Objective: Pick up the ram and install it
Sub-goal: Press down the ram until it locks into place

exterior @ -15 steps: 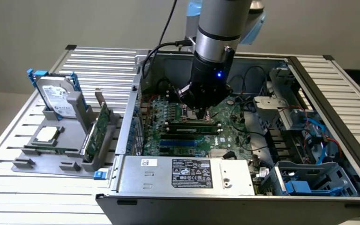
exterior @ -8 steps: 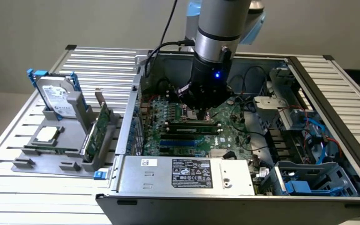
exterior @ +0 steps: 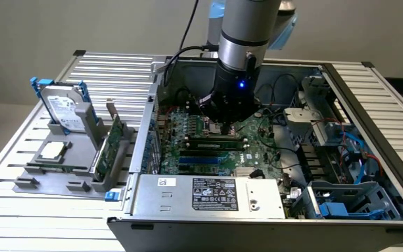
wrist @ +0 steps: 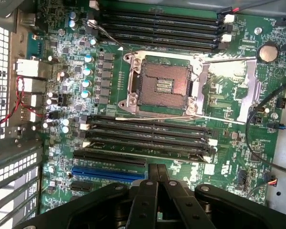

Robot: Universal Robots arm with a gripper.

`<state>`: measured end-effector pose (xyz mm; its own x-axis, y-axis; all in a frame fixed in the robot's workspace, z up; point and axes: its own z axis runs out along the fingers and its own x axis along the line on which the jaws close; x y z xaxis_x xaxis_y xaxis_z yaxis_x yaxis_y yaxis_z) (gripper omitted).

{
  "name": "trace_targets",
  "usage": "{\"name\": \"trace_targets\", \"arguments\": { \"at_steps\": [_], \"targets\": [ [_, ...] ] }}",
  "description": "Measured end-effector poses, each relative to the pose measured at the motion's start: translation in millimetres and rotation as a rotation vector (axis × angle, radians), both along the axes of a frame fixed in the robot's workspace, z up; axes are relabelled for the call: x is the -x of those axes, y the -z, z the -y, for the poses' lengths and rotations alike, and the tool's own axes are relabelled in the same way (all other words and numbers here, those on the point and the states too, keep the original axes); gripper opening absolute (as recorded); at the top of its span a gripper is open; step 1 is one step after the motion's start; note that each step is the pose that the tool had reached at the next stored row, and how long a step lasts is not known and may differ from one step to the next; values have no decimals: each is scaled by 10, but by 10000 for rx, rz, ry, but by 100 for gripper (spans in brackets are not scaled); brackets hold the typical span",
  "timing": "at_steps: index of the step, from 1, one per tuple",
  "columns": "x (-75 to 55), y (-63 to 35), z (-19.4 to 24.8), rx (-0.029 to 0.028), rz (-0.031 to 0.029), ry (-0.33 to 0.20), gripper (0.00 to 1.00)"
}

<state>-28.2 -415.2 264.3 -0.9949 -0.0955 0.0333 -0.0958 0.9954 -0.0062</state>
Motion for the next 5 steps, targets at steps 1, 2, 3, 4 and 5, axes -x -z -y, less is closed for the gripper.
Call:
{"name": "trace_targets", "arguments": {
  "at_steps": [1,2,3,4,5],
  "targets": [
    [0,0,0,-2,0,0,11],
    [0,0,0,-4,0,0,11],
    [0,0,0,-5,0,0,11],
    [0,0,0,-7,0,0,11],
    [0,0,0,-8,-1,0,11]
  ]
}}
